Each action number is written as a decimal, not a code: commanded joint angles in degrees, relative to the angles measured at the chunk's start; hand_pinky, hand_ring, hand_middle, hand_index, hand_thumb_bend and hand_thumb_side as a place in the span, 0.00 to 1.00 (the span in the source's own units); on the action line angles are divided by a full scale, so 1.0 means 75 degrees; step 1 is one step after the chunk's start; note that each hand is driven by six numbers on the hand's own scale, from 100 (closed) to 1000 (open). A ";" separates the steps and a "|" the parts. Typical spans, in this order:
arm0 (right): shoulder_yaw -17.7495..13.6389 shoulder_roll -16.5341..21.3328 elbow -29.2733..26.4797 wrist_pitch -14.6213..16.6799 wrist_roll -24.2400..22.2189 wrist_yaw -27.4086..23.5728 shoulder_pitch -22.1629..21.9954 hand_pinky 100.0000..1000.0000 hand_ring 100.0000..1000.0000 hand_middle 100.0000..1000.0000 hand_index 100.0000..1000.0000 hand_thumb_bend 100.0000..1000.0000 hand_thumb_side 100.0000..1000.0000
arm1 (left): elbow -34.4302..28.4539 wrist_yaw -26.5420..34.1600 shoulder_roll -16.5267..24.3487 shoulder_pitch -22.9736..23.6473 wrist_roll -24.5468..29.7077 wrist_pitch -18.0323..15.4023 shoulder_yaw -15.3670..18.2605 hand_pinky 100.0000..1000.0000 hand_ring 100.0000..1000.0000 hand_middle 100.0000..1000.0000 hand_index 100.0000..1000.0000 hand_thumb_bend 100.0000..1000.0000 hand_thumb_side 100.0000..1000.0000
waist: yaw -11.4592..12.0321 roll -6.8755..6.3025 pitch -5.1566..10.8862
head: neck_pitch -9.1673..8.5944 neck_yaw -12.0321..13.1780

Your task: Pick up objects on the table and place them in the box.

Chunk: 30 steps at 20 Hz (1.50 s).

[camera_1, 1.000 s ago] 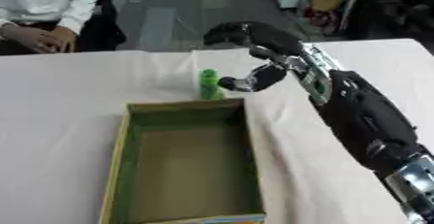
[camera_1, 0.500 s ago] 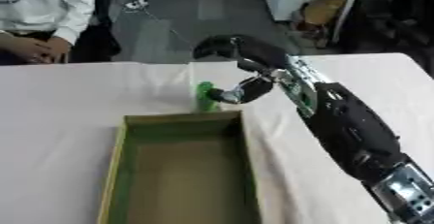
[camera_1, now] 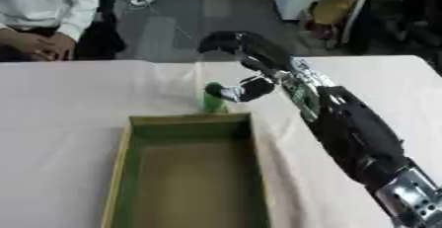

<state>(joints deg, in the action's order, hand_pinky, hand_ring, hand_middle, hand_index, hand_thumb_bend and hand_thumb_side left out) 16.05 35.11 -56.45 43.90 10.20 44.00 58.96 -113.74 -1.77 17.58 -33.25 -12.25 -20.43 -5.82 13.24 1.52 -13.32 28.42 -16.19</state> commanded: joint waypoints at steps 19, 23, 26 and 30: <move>-0.0110 0.0196 -0.0072 -0.0036 0.0263 0.0202 0.0267 0.60 0.68 0.75 0.84 0.36 0.74 | -0.0113 0.0063 -0.0035 -0.0301 0.0085 -0.0030 -0.0064 0.63 0.62 0.76 0.80 0.29 0.55 | 0.0259 0.0221 -0.0187 | -0.0287 -0.0111; -0.0121 0.0237 -0.0085 -0.0039 0.0274 0.0243 0.0295 0.60 0.68 0.75 0.84 0.35 0.74 | -0.0113 0.0061 -0.0041 -0.0327 0.0086 -0.0024 -0.0069 0.62 0.62 0.76 0.80 0.28 0.55 | 0.0296 0.0266 -0.0267 | -0.0364 -0.0024; -0.0147 0.0243 -0.0030 -0.0073 0.0234 0.0257 0.0273 0.59 0.67 0.75 0.84 0.35 0.73 | -0.0113 0.0057 -0.0046 -0.0351 0.0091 -0.0031 -0.0074 0.62 0.61 0.76 0.80 0.28 0.55 | 0.0329 0.0283 -0.0323 | -0.0394 0.0016; -0.0167 0.0311 -0.0036 -0.0108 0.0226 0.0195 0.0234 0.59 0.67 0.75 0.84 0.35 0.72 | -0.0113 0.0052 -0.0054 -0.0364 0.0085 -0.0020 -0.0072 0.62 0.61 0.76 0.80 0.28 0.56 | 0.0336 0.0285 -0.0394 | -0.0425 0.0038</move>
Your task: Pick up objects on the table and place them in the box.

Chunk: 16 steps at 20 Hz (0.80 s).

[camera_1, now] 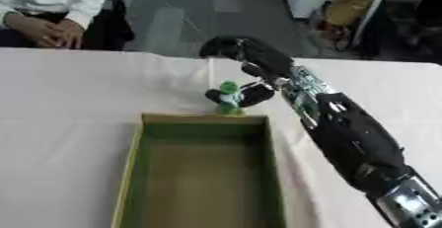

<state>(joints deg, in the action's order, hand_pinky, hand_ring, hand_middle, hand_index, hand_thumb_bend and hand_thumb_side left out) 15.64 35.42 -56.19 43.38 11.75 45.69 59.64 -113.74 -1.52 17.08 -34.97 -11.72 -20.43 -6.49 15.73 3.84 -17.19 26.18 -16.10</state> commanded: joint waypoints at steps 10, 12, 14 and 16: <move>-0.0155 0.0488 -0.0201 -0.0124 0.0041 -0.0083 0.0106 0.59 0.67 0.75 0.84 0.35 0.71 | -0.0113 0.0002 -0.0022 -0.0128 0.0015 0.0007 0.0004 0.62 0.61 0.76 0.80 0.28 0.57 | 0.0003 0.0011 -0.0017 | -0.0200 0.0011; -0.0169 0.0510 -0.0196 -0.0138 0.0057 -0.0061 0.0095 0.59 0.67 0.75 0.84 0.35 0.71 | -0.0113 0.0003 -0.0027 -0.0129 0.0017 0.0008 0.0001 0.62 0.61 0.76 0.80 0.28 0.57 | 0.0009 0.0019 -0.0029 | -0.0213 0.0007; -0.0176 0.0521 -0.0191 -0.0142 0.0074 -0.0047 0.0090 0.59 0.67 0.75 0.84 0.35 0.71 | -0.0113 0.0006 -0.0036 -0.0129 0.0020 0.0011 -0.0002 0.62 0.61 0.76 0.80 0.28 0.57 | 0.0016 0.0024 -0.0036 | -0.0232 -0.0004; -0.0175 0.0527 -0.0196 -0.0133 0.0087 -0.0043 0.0090 0.59 0.67 0.75 0.84 0.35 0.71 | -0.0113 0.0012 -0.0043 -0.0132 0.0023 0.0013 -0.0007 0.62 0.61 0.76 0.80 0.27 0.57 | 0.0023 0.0030 -0.0041 | -0.0249 -0.0013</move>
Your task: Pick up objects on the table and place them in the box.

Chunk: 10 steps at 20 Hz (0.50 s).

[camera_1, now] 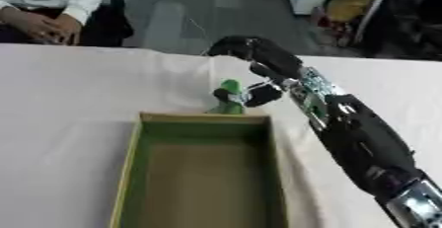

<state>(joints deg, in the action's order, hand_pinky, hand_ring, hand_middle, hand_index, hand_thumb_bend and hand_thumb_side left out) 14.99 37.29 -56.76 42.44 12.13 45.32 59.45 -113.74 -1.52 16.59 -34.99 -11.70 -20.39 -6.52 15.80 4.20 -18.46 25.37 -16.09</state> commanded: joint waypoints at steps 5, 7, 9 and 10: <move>-0.0069 0.0260 -0.0148 0.0024 0.0035 0.0011 0.0127 0.60 0.67 0.75 0.84 0.35 0.71 | -0.0113 0.0034 0.0002 -0.0170 0.0037 0.0004 -0.0015 0.62 0.61 0.76 0.80 0.28 0.57 | 0.0048 0.0007 0.0097 | -0.0186 -0.0013; -0.0063 0.0249 -0.0150 0.0022 0.0032 0.0034 0.0144 0.59 0.67 0.75 0.84 0.35 0.71 | -0.0113 0.0043 -0.0015 -0.0199 0.0047 0.0012 -0.0021 0.62 0.61 0.76 0.80 0.27 0.57 | 0.0070 0.0011 0.0057 | -0.0258 0.0000; -0.0050 0.0229 -0.0149 0.0034 0.0029 0.0065 0.0142 0.59 0.67 0.75 0.84 0.35 0.72 | -0.0113 0.0050 -0.0032 -0.0219 0.0052 0.0024 -0.0023 0.62 0.61 0.76 0.80 0.27 0.58 | 0.0097 0.0025 0.0020 | -0.0262 0.0006; -0.0048 0.0222 -0.0143 0.0040 0.0030 0.0086 0.0132 0.59 0.67 0.75 0.84 0.35 0.72 | -0.0113 0.0054 -0.0037 -0.0228 0.0055 0.0024 -0.0027 0.62 0.61 0.76 0.80 0.27 0.58 | 0.0105 0.0037 0.0009 | -0.0260 -0.0005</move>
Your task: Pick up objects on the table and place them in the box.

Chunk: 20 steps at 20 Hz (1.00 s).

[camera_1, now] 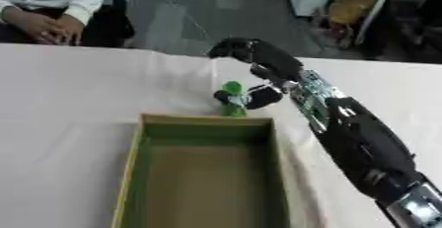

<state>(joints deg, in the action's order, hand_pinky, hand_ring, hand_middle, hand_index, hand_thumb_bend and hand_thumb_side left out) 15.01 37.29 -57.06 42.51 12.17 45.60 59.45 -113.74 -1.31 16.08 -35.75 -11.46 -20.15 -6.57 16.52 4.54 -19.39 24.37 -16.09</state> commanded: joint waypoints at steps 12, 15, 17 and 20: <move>-0.0087 0.0255 0.0015 0.0379 0.0042 -0.0185 -0.0017 0.52 0.64 0.73 0.84 0.35 0.71 | -0.0113 0.0028 -0.0011 -0.0178 0.0025 -0.0026 -0.0017 0.61 0.60 0.75 0.80 0.27 0.59 | 0.0074 -0.0006 -0.0043 | -0.0221 0.0069; -0.0115 0.0281 0.0052 0.0399 0.0014 -0.0291 -0.0041 0.51 0.64 0.72 0.84 0.35 0.71 | -0.0113 0.0026 -0.0021 -0.0193 0.0026 -0.0029 -0.0022 0.61 0.60 0.75 0.80 0.27 0.59 | 0.0096 -0.0014 -0.0097 | -0.0256 0.0064; -0.0127 0.0297 0.0061 0.0390 -0.0006 -0.0321 -0.0058 0.51 0.63 0.72 0.84 0.35 0.71 | -0.0113 0.0025 -0.0030 -0.0202 0.0030 -0.0029 -0.0026 0.61 0.60 0.75 0.80 0.27 0.59 | 0.0105 -0.0019 -0.0127 | -0.0274 0.0066; -0.0160 0.0326 0.0088 0.0361 -0.0026 -0.0367 -0.0085 0.50 0.63 0.72 0.84 0.35 0.71 | -0.0113 0.0026 -0.0046 -0.0225 0.0039 -0.0029 -0.0033 0.61 0.59 0.75 0.80 0.26 0.59 | 0.0130 -0.0018 -0.0167 | -0.0290 0.0059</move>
<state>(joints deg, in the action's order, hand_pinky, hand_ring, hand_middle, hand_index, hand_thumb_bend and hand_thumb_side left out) 14.60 37.66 -56.00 45.25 12.13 43.31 58.36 -113.74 -1.24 15.58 -36.59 -11.38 -20.21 -6.86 17.44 4.74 -21.75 22.93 -16.03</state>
